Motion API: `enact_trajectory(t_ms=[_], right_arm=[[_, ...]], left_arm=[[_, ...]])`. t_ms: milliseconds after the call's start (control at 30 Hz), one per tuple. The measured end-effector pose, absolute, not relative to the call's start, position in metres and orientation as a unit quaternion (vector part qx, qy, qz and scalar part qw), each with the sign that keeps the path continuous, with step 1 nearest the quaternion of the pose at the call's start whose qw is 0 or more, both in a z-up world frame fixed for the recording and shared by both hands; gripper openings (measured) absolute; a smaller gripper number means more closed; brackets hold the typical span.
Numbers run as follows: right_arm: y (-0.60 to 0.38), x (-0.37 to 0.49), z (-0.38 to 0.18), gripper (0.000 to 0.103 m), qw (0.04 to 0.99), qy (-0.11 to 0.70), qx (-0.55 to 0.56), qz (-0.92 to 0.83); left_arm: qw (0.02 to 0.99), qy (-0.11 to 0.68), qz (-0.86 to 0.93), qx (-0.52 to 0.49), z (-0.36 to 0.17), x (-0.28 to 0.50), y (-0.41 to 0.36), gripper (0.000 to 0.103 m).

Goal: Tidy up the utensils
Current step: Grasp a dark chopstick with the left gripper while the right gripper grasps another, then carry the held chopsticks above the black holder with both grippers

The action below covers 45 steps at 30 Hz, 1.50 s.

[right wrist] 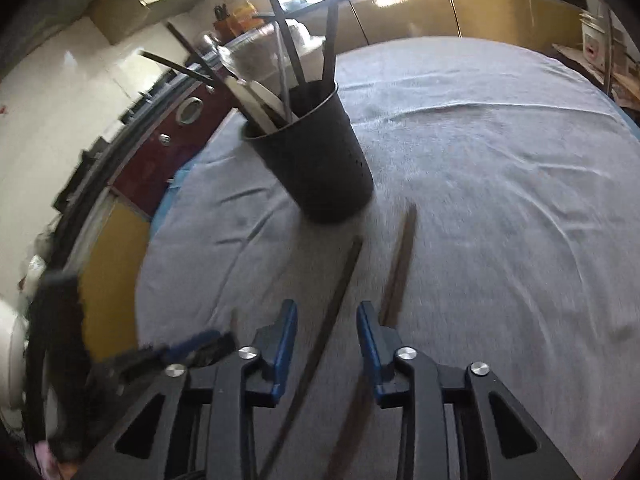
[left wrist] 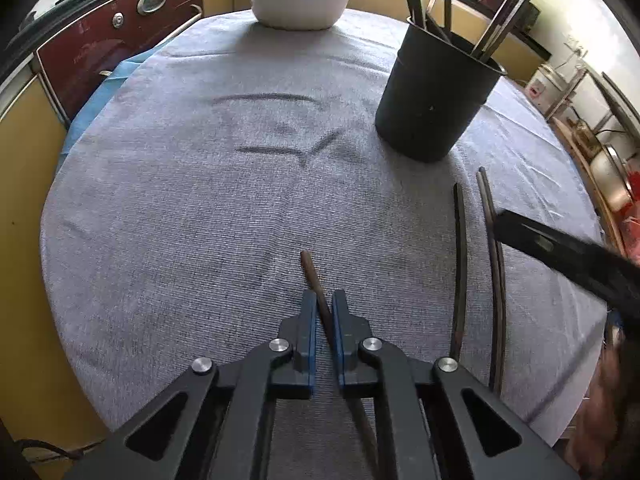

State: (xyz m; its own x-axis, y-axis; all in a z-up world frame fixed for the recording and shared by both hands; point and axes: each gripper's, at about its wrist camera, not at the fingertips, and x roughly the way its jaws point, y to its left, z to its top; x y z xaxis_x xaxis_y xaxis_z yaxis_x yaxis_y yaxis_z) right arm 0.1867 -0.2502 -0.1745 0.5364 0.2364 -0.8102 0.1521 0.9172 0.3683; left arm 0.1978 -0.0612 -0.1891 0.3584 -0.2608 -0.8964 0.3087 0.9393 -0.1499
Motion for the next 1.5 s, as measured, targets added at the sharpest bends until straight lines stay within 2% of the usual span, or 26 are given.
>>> enact_trajectory(t_ms=[67, 167, 300, 367, 467, 600, 700, 967, 1500], right_arm=[[-0.248, 0.204, -0.184, 0.027, 0.836, 0.511, 0.202, 0.009], [-0.24, 0.22, -0.198, 0.026, 0.817, 0.546, 0.183, -0.021], [-0.224, 0.231, -0.197, 0.025, 0.821, 0.555, 0.128, -0.048], [-0.209, 0.235, -0.198, 0.016, 0.823, 0.562, 0.067, -0.059], [-0.198, 0.239, -0.198, 0.01, 0.822, 0.566, 0.029, -0.058], [-0.197, 0.239, -0.199, 0.008, 0.826, 0.561, 0.028, -0.047], [-0.206, 0.231, -0.197, 0.007, 0.832, 0.55, 0.066, -0.033], [-0.242, 0.189, -0.157, 0.006, 0.874, 0.457, 0.164, 0.019], [-0.263, 0.137, -0.058, 0.006, 0.946, 0.258, 0.196, 0.014]], left_arm=[[0.825, 0.536, -0.177, 0.029, -0.188, 0.196, -0.057, 0.006], [0.822, 0.537, -0.186, 0.024, -0.188, 0.195, -0.048, 0.005], [0.815, 0.541, -0.207, 0.012, -0.19, 0.196, -0.039, 0.005], [0.813, 0.543, -0.211, 0.016, -0.189, 0.196, -0.039, 0.005], [0.81, 0.547, -0.209, 0.015, -0.191, 0.198, -0.041, 0.005], [0.807, 0.555, -0.203, 0.009, -0.193, 0.204, -0.046, 0.005], [0.811, 0.55, -0.198, 0.015, -0.192, 0.203, -0.048, 0.005], [0.834, 0.516, -0.195, 0.001, -0.175, 0.2, -0.056, 0.005], [0.9, 0.35, -0.256, -0.039, -0.044, 0.186, -0.06, 0.005]])
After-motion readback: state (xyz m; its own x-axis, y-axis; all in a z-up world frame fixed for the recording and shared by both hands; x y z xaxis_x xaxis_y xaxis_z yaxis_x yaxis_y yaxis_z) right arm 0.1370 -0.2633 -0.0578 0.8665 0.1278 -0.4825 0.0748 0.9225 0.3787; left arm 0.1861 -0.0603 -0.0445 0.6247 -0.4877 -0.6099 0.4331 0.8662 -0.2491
